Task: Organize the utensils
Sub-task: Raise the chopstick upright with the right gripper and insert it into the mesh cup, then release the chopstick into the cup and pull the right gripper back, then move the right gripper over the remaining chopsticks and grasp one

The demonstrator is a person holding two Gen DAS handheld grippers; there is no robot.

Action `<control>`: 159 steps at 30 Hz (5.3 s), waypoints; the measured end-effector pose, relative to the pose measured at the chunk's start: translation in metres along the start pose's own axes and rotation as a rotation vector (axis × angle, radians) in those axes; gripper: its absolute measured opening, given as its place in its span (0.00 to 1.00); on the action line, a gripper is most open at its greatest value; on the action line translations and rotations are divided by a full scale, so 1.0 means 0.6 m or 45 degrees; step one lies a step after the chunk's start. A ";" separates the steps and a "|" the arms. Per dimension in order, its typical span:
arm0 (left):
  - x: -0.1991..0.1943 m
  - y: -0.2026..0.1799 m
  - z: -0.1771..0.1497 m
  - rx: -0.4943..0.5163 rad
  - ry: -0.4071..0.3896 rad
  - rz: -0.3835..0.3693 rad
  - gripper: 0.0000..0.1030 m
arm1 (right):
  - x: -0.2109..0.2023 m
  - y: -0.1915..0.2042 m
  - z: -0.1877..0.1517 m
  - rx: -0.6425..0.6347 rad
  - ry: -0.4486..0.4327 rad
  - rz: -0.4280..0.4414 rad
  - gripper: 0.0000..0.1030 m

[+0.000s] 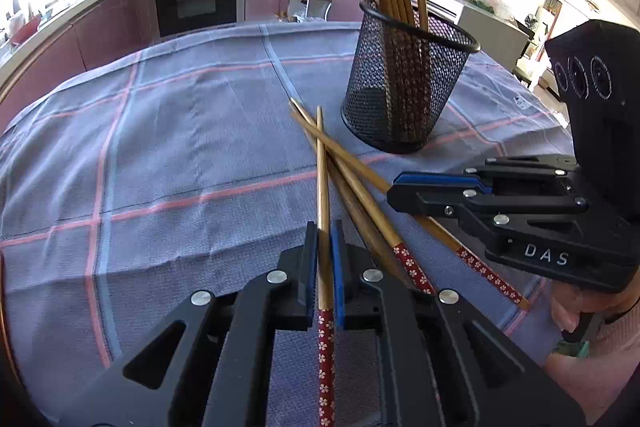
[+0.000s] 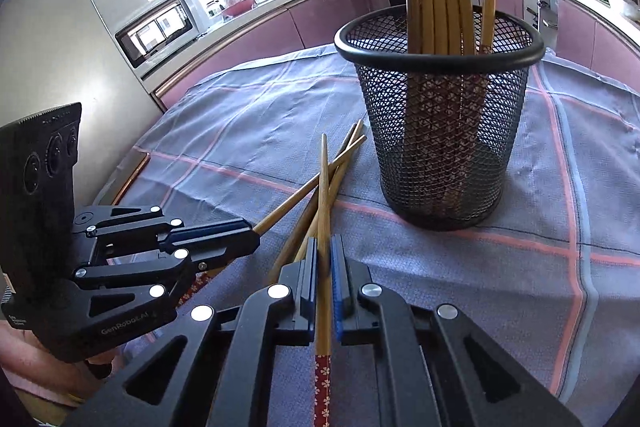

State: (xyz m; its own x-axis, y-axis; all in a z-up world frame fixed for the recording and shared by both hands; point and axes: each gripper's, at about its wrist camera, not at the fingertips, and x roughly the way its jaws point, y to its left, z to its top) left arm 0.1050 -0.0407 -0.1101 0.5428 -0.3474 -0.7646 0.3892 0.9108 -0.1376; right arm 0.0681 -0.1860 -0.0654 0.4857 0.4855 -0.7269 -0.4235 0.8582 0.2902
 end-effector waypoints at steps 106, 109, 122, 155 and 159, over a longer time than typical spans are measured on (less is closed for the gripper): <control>-0.119 -0.015 0.181 0.077 -0.394 -0.083 0.26 | -0.165 -0.034 0.123 -0.092 -0.374 -0.005 0.31; -0.137 0.006 0.147 0.046 -0.405 -0.066 0.33 | -0.167 -0.015 0.095 -0.136 -0.353 0.046 0.37; -0.057 0.032 0.029 -0.011 -0.156 -0.028 0.39 | -0.035 0.024 0.002 -0.122 -0.031 0.100 0.40; 0.012 -0.007 0.008 0.046 0.009 -0.029 0.34 | -0.013 -0.009 -0.007 -0.013 -0.003 0.038 0.40; 0.010 0.003 0.008 0.029 0.004 -0.039 0.28 | -0.005 -0.001 -0.003 -0.026 0.001 0.025 0.40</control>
State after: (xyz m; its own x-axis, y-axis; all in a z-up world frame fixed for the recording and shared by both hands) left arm 0.1122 -0.0422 -0.1119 0.5282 -0.3743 -0.7622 0.4226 0.8944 -0.1463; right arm 0.0657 -0.1886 -0.0643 0.4767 0.5023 -0.7214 -0.4486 0.8448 0.2917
